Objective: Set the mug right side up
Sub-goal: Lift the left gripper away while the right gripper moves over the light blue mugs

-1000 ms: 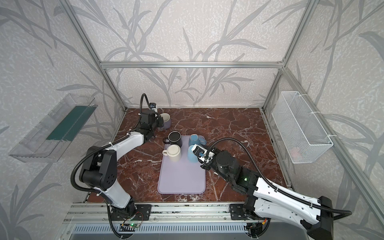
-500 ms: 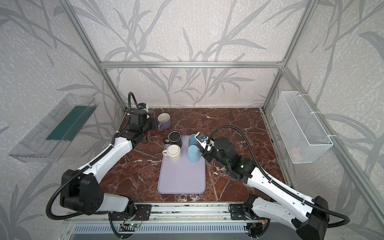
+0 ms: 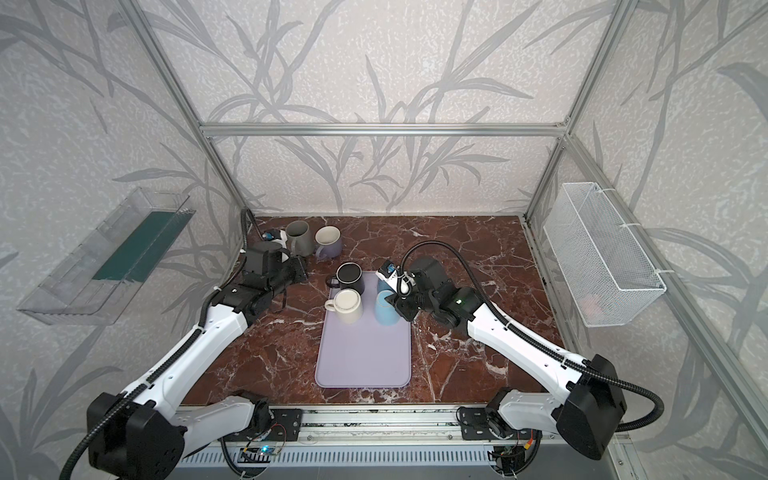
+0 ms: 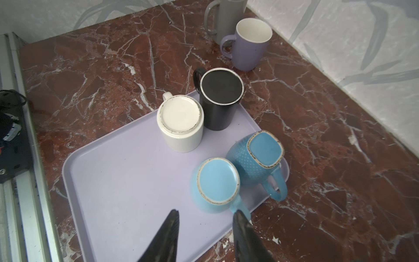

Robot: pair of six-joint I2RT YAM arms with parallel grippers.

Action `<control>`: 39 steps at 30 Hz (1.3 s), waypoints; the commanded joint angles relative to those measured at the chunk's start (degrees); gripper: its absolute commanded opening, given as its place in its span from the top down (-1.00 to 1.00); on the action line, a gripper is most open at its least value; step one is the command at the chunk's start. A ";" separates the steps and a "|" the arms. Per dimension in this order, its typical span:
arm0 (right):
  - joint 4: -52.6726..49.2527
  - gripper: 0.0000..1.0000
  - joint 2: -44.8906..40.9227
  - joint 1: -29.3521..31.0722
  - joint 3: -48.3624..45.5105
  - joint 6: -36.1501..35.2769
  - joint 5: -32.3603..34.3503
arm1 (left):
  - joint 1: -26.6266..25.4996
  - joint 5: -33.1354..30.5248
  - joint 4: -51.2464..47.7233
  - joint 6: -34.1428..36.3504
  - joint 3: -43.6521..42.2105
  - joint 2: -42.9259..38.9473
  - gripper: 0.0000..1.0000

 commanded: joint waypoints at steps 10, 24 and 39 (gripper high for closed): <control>-1.43 -0.11 8.81 -8.85 3.24 0.78 -17.35 | -0.24 -0.24 -4.02 -1.55 0.36 -2.00 0.32; 4.52 -0.33 17.71 -15.48 2.33 2.33 -34.45 | -0.25 -0.73 -4.73 -1.49 0.25 -2.45 0.32; 6.94 -0.33 21.88 -15.48 1.22 1.74 -32.74 | -0.24 -0.64 -4.47 -1.39 0.35 -2.15 0.32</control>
